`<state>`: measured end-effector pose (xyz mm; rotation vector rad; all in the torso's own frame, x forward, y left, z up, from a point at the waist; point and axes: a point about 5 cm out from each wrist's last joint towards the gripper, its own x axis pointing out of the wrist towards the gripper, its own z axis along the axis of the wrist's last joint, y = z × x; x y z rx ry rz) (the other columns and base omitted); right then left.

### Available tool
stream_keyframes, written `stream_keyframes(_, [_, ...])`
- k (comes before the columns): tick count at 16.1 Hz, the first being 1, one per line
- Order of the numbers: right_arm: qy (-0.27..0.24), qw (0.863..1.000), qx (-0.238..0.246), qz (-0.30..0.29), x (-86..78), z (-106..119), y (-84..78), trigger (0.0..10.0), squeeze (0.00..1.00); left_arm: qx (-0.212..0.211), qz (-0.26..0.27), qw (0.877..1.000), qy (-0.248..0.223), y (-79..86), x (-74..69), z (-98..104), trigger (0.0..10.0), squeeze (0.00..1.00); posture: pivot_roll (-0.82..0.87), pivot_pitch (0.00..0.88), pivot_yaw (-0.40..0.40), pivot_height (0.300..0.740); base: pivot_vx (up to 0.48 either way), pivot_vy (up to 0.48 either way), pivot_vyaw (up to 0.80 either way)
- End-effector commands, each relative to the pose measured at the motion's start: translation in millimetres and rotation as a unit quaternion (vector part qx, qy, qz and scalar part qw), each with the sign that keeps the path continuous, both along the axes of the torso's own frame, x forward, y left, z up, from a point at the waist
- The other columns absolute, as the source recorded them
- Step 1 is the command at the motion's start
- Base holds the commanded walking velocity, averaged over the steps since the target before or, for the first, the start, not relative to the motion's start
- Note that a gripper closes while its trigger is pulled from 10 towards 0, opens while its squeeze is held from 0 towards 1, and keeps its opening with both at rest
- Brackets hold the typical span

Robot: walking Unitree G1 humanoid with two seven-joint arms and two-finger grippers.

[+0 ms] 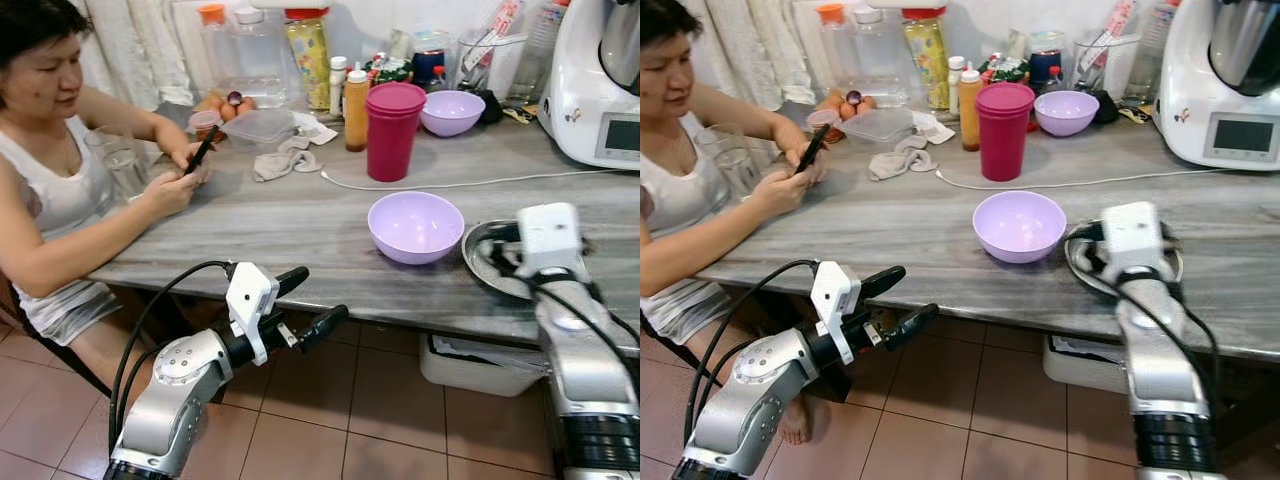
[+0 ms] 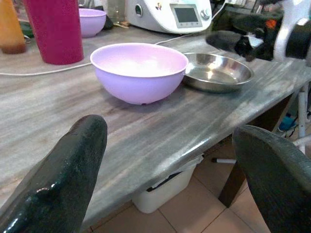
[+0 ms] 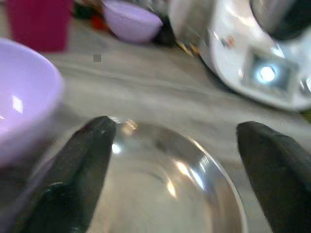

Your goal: Setting the table

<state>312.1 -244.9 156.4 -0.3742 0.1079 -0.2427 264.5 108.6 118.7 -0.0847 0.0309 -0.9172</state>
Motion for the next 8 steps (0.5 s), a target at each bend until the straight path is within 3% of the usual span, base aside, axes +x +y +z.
stream_keyframes(1, [0.002, 1.0, 0.008, -0.01, -1.7, 0.5, 0.1, 10.0, 1.0, 0.003, 0.012, 1.0, -0.003, 5.9, 2.2, 1.0, 10.0, 0.0, -0.28, 0.0, 0.092, 0.74, 0.0, 0.0, 0.0])
stream_keyframes(4, [0.051, 0.996, 0.063, -0.032, 0.6, -15.2, -1.6, 10.0, 1.0, -0.002, 0.002, 1.0, -0.005, 3.5, -2.0, 1.5, 10.0, 0.0, -0.27, 0.0, 0.09, 0.74, 0.0, 0.0, 0.0])
stream_keyframes(8, [0.088, 0.993, 0.077, -0.019, 10.9, -22.7, -2.4, 10.0, 1.0, -0.018, -0.053, 0.998, 0.002, -1.0, -8.0, 9.0, 10.0, 0.0, -0.27, 0.0, 0.084, 0.74, 0.0, 0.0, 0.0])
